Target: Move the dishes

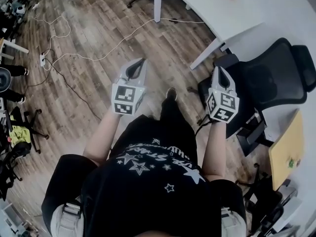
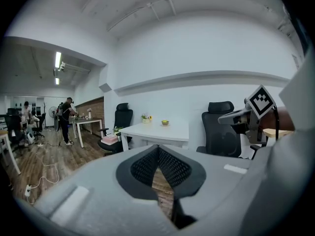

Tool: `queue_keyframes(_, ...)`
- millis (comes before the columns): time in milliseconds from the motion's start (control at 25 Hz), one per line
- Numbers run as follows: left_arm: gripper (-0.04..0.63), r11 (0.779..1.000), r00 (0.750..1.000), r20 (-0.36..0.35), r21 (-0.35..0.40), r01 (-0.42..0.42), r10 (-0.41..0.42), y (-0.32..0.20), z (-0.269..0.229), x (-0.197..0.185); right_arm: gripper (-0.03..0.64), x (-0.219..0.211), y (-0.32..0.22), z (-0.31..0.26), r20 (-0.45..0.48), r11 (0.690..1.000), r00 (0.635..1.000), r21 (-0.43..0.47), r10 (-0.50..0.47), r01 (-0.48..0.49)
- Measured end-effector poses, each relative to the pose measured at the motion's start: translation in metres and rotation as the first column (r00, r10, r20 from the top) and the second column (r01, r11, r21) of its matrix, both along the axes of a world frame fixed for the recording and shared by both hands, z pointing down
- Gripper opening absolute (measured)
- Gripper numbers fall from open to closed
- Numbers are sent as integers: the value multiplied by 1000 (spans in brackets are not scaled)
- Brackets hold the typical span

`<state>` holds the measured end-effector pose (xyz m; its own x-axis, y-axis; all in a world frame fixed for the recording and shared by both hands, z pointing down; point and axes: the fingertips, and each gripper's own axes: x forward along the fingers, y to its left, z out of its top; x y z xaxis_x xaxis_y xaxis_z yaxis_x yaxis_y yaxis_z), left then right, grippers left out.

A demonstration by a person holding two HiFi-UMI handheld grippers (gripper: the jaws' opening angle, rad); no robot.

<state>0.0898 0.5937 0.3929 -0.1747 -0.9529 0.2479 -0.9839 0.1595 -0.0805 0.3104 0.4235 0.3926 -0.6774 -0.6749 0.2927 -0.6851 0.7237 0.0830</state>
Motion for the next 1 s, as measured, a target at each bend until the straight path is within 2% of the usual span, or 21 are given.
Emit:
queue_keyframes(160, 11, 999, 1000, -8, -40, 8, -8, -11, 15, -10, 21, -16, -16, 12, 30, 999, 999, -29, -21, 22)
queue_keyframes(240, 11, 999, 1000, -12, -50, 14, -15, -23, 21, -18, 128, -25, -30, 21, 23, 998, 999, -50, -35, 36)
queue_keyframes(360, 11, 998, 1000, -13, -66, 19, -20, -50, 30, -35, 204, -42, -64, 31, 21, 997, 999, -63, -35, 36)
queue_keyframes(600, 11, 992, 999, -18, -125, 24, -26, -134, 49, -75, 240, -72, -159, 52, 30, 993, 999, -115, -9, 12)
queue_keyframes(1000, 11, 990, 999, -32, -143, 1, -5, -299, 39, -106, 250, -109, -339, 44, 54, 988, 999, -156, -4, 13)
